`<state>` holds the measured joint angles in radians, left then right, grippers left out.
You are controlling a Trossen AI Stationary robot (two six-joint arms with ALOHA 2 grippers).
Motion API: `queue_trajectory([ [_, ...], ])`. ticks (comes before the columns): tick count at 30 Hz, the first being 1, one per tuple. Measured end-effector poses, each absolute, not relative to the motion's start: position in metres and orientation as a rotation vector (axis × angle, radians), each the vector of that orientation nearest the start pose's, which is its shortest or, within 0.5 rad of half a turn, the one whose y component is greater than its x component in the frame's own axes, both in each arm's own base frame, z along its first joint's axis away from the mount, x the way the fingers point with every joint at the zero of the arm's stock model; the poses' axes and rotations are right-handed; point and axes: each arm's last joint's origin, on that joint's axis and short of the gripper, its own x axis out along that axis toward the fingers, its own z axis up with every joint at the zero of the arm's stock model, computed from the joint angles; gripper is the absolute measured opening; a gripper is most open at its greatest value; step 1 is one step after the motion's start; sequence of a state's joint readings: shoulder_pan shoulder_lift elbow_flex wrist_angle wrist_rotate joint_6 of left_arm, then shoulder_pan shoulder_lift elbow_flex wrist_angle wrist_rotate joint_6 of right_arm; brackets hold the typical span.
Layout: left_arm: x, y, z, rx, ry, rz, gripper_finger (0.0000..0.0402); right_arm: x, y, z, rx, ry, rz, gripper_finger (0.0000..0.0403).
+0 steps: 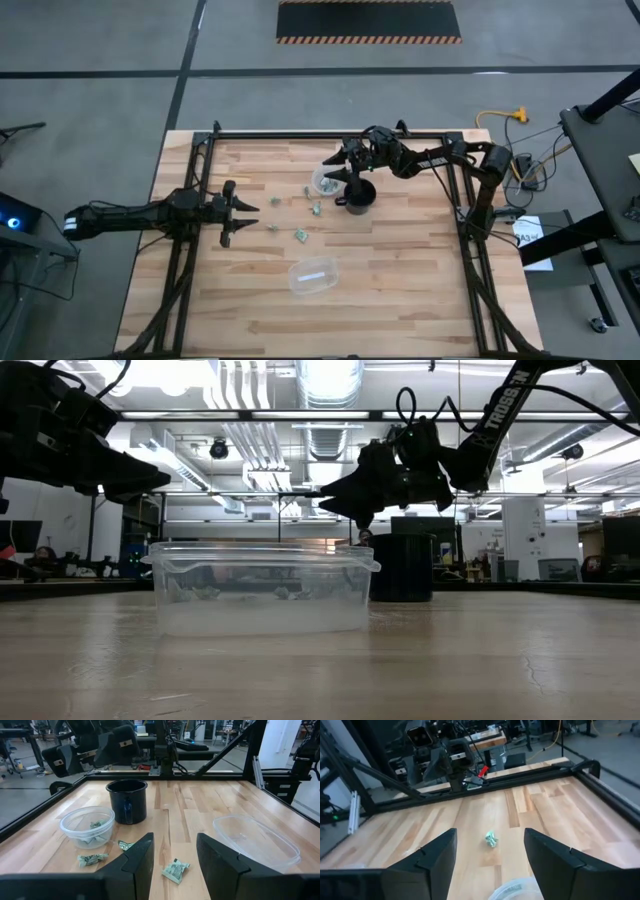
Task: Pick and place Stevia / Truvia into bins
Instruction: Put the stevia packet into the top transparent container
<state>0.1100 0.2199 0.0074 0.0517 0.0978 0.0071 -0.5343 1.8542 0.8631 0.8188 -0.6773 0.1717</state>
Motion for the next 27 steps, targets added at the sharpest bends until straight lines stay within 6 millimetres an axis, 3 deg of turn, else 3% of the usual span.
queue_trajectory([
  [7, 0.109, 0.009, 0.153, -0.010, 0.160, 0.011, 0.0132, 0.325, -0.171, 0.169, 0.318, 0.158, 0.127, 0.0221],
  [14, 0.109, 0.009, 0.153, -0.010, 0.160, 0.011, 0.0132, 0.326, -0.168, 0.164, 0.480, 0.215, 0.116, 0.0221],
  [17, 0.109, 0.009, 0.153, -0.010, 0.160, 0.011, 0.0132, 0.327, -0.159, 0.157, 0.537, 0.273, 0.127, 0.0221],
  [20, 0.109, 0.009, 0.153, -0.010, 0.160, 0.012, 0.0132, 0.329, -0.142, 0.151, 0.480, 0.294, 0.176, 0.0221],
  [27, 0.109, 0.009, 0.152, -0.010, 0.160, 0.011, 0.0132, 0.335, -0.116, 0.156, 0.387, 0.206, 0.241, 0.0221],
])
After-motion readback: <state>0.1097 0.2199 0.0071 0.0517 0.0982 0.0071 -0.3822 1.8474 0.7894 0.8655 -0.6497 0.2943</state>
